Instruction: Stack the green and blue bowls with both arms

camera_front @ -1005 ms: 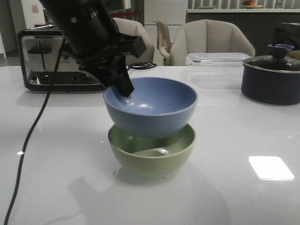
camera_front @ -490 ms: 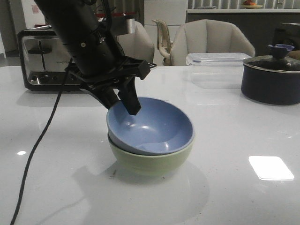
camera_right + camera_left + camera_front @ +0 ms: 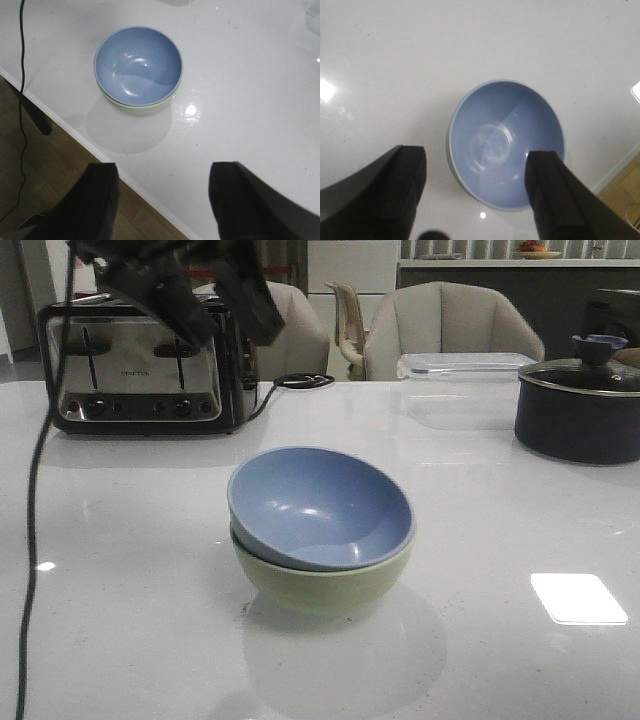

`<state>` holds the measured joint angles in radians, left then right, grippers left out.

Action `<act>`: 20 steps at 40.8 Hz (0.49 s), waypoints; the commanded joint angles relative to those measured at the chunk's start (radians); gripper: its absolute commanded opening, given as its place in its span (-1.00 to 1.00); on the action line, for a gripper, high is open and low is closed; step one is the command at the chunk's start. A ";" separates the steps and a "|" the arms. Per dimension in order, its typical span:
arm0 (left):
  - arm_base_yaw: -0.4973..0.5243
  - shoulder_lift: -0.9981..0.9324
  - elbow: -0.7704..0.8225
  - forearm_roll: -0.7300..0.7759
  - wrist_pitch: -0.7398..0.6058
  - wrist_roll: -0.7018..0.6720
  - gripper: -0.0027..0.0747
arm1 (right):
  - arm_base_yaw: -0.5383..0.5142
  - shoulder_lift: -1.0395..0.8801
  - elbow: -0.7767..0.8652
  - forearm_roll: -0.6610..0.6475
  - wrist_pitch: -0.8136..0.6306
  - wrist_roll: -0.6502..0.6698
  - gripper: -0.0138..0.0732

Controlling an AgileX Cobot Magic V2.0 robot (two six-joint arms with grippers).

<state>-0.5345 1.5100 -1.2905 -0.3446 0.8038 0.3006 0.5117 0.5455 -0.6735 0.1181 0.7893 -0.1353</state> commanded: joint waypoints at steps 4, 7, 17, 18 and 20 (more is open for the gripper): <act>-0.008 -0.237 0.108 -0.016 -0.043 0.054 0.34 | 0.001 0.002 -0.027 -0.002 -0.072 -0.007 0.46; -0.008 -0.329 0.171 -0.003 -0.048 0.053 0.34 | 0.001 0.002 -0.027 -0.002 -0.072 -0.007 0.46; -0.008 -0.618 0.352 0.050 -0.048 0.053 0.34 | 0.001 0.002 -0.027 -0.002 -0.072 -0.007 0.46; -0.008 -0.650 0.366 0.052 -0.048 0.053 0.34 | 0.001 0.002 -0.027 -0.002 -0.072 -0.007 0.46; -0.008 -0.702 0.398 0.052 -0.048 0.053 0.34 | 0.001 0.002 -0.027 -0.002 -0.072 -0.007 0.46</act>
<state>-0.5345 0.9003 -0.9111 -0.2841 0.8077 0.3503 0.5117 0.5455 -0.6735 0.1181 0.7893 -0.1353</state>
